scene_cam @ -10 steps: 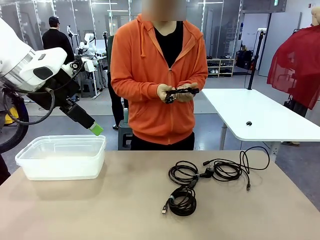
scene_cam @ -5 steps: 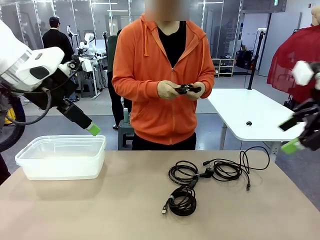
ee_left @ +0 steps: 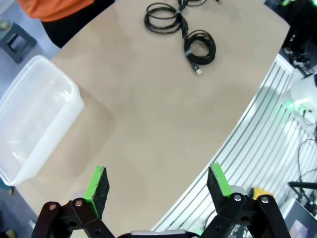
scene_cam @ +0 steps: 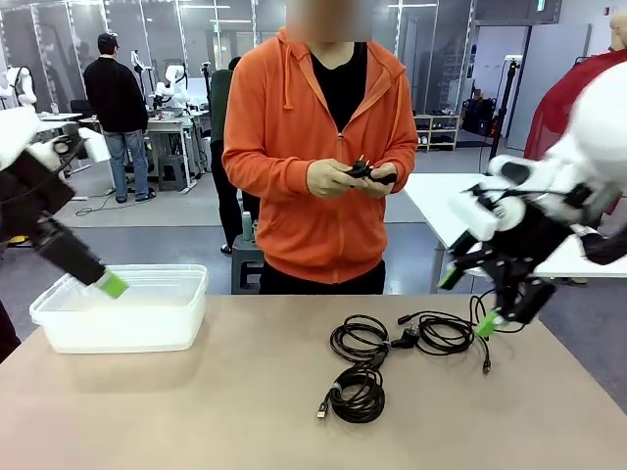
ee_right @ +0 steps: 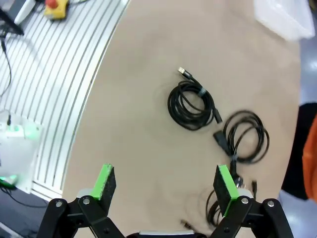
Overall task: Organize and store the cables.
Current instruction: Place the Power Cable into the Organizing box.
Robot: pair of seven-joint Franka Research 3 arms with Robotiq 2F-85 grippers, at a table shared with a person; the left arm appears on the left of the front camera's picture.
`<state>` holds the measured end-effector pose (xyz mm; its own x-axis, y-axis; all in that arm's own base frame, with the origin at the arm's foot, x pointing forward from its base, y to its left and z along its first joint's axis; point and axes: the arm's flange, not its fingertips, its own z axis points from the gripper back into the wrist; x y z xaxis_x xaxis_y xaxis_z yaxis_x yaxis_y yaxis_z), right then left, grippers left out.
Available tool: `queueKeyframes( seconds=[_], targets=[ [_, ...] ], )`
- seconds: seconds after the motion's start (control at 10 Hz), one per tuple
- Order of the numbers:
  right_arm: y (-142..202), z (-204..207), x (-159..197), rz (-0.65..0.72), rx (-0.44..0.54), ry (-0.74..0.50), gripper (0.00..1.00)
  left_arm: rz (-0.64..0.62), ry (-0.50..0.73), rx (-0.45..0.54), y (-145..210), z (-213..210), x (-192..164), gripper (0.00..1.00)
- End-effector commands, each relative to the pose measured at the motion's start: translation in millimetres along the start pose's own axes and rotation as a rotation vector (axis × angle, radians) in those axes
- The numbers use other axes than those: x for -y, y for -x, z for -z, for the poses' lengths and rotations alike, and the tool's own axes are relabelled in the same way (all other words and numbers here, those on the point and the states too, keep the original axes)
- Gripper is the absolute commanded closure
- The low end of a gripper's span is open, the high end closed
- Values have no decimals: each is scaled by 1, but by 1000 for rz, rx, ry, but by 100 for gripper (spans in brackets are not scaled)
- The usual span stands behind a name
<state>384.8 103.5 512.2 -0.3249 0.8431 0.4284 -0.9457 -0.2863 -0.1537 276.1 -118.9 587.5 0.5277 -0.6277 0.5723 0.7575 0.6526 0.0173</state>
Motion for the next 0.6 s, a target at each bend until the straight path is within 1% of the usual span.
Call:
queueKeyframes(
  seconds=[0.0,0.1,0.2,0.3,0.4,0.5],
  targets=[
    [3,19,38,-90,8,-46,0,-15,-46,4,29,-9,22,0],
    [2,32,45,-125,-4,-58,0,-35,-44,15,39,-10,28,0],
    [-1,46,51,-142,-34,-71,0,-14,-49,2,47,-12,34,0],
    [-4,55,55,-134,-96,-54,0,-33,-59,-1,53,-15,34,0],
    [-5,56,57,-116,-105,-50,0,-49,-70,46,52,-15,30,0],
    [-3,57,51,-121,-41,-88,0,-13,-40,28,25,-28,23,0]
  ],
)
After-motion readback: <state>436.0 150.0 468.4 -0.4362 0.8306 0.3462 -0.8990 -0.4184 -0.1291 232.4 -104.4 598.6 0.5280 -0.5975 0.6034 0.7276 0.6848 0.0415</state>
